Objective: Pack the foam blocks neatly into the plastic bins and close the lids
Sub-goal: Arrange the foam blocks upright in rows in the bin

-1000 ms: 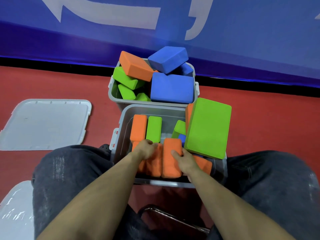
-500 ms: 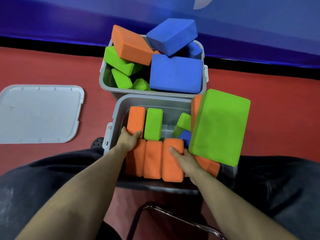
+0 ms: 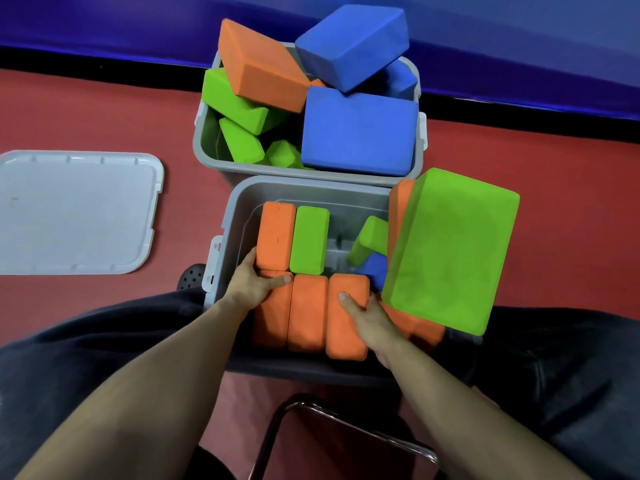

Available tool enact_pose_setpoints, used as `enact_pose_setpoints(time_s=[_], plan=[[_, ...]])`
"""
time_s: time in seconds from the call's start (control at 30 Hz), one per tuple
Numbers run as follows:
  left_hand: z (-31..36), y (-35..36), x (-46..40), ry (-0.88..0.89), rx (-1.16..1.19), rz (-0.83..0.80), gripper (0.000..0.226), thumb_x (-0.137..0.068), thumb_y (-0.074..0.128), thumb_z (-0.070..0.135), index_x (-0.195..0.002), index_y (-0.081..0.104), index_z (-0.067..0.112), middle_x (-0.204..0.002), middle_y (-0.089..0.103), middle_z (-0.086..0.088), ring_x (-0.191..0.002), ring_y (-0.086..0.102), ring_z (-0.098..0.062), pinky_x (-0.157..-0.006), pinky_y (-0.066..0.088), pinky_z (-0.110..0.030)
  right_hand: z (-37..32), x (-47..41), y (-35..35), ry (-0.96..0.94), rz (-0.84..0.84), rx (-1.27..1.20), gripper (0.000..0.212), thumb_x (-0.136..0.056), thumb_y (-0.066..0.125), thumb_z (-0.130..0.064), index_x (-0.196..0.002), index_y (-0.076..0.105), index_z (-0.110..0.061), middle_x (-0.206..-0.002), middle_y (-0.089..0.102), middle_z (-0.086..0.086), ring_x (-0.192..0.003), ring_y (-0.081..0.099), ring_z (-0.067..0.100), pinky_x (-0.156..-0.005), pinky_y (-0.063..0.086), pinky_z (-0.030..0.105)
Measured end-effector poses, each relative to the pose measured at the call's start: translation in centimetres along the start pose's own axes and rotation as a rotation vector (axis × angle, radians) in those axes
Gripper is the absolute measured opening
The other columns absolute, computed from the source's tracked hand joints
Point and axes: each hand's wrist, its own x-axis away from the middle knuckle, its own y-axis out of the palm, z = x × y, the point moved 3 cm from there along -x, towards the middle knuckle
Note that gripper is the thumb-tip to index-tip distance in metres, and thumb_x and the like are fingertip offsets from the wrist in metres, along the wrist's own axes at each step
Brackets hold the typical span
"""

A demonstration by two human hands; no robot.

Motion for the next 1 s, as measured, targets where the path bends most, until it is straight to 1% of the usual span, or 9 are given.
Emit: enact_pose_setpoints(time_s=[0.07, 0.13, 0.2, 0.3, 0.4, 0.53, 0.6, 0.87, 1.0], plan=[[-0.1, -0.1, -0.1, 0.019, -0.004, -0.003, 0.095, -0.063, 0.096, 0.030, -0.146, 0.049, 0.027, -0.125, 0.069, 0.005, -0.113, 0.066, -0.015, -0.106, 0.050, -0.041, -0.4, 0.2, 0.1, 0.012, 0.015, 0.024, 0.100, -0.066, 0.063, -0.078, -0.146, 0.043, -0.021, -0.139, 0.060, 0.000, -0.127, 0.057, 0.020, -0.113, 0.044, 0.045], [-0.2, -0.2, -0.2, 0.031, -0.019, -0.002, 0.093, -0.059, 0.095, 0.037, -0.141, 0.052, 0.031, -0.120, 0.072, 0.009, -0.110, 0.068, -0.014, -0.106, 0.051, -0.042, -0.6, 0.3, 0.1, 0.010, 0.032, 0.050, 0.087, -0.085, 0.066, -0.062, -0.151, 0.033, -0.017, -0.144, 0.054, 0.003, -0.131, 0.053, 0.022, -0.115, 0.040, 0.044], [-0.2, -0.3, -0.3, 0.036, -0.041, 0.006, 0.085, -0.066, 0.094, 0.031, -0.141, 0.053, 0.030, -0.118, 0.072, 0.008, -0.108, 0.068, -0.014, -0.106, 0.050, -0.042, -0.7, -0.1, 0.0, 0.015, 0.033, 0.096, 0.078, -0.093, 0.064, -0.052, -0.152, 0.028, -0.015, -0.145, 0.052, 0.005, -0.132, 0.052, 0.024, -0.116, 0.039, 0.044], [0.6, 0.1, -0.1, 0.047, -0.073, 0.018, 0.078, -0.072, 0.091, 0.024, -0.141, 0.054, 0.029, -0.115, 0.071, 0.011, -0.107, 0.066, -0.012, -0.107, 0.048, -0.035, -0.5, -1.3, -0.2, 0.100, 0.003, 0.270, 0.085, -0.092, 0.058, -0.062, -0.153, 0.025, -0.013, -0.152, 0.046, 0.009, -0.135, 0.050, 0.029, -0.113, 0.042, 0.046], [1.1, 0.7, 0.2, 0.061, -0.115, 0.034, 0.076, -0.077, 0.088, 0.020, -0.144, 0.052, 0.028, -0.108, 0.064, 0.015, -0.103, 0.061, -0.009, -0.095, 0.040, -0.021, -0.6, -2.1, -0.7, 0.193, -0.011, 0.412, 0.085, -0.089, 0.054, -0.070, -0.149, 0.033, -0.015, -0.151, 0.048, 0.009, -0.132, 0.053, 0.034, -0.107, 0.046, 0.051], [0.9, 0.9, 0.0, 0.057, -0.153, 0.045, 0.080, -0.075, 0.089, 0.025, -0.145, 0.050, 0.030, -0.111, 0.063, 0.015, -0.106, 0.060, -0.010, -0.098, 0.041, -0.024, -0.6, -1.6, -0.5, 0.076, 0.094, 0.561, 0.080, -0.095, 0.052, -0.063, -0.153, 0.028, -0.014, -0.148, 0.052, 0.015, -0.130, 0.054, 0.036, -0.107, 0.044, 0.039], [0.6, 0.9, -0.3, 0.042, -0.134, 0.041, 0.085, -0.072, 0.091, 0.027, -0.145, 0.049, 0.028, -0.118, 0.066, 0.011, -0.110, 0.062, -0.013, -0.105, 0.044, -0.030, -0.6, -1.3, -0.4, 0.035, 0.153, 0.617, 0.079, -0.096, 0.051, -0.061, -0.154, 0.021, -0.017, -0.144, 0.056, 0.017, -0.126, 0.057, 0.038, -0.102, 0.045, 0.040], [0.0, 1.2, -0.9, -0.056, -0.062, 0.038, 0.091, -0.070, 0.093, 0.023, -0.148, 0.046, 0.014, -0.131, 0.066, -0.003, -0.109, 0.063, -0.016, -0.100, 0.046, -0.028, -0.3, -2.8, -0.7, 0.074, 0.200, 0.676, 0.080, -0.083, 0.053, -0.078, -0.147, 0.041, -0.032, -0.150, 0.051, 0.006, -0.132, 0.053, 0.034, -0.108, 0.045, 0.043], [0.0, 1.3, -0.9, -0.075, -0.073, 0.042, 0.090, -0.072, 0.092, 0.022, -0.149, 0.045, 0.015, -0.131, 0.065, -0.003, -0.105, 0.061, -0.014, -0.096, 0.044, -0.025, -0.2, -2.8, -0.5, 0.084, 0.212, 0.681, 0.079, -0.086, 0.050, -0.078, -0.149, 0.039, -0.032, -0.148, 0.053, 0.007, -0.130, 0.055, 0.035, -0.108, 0.044, 0.043]])
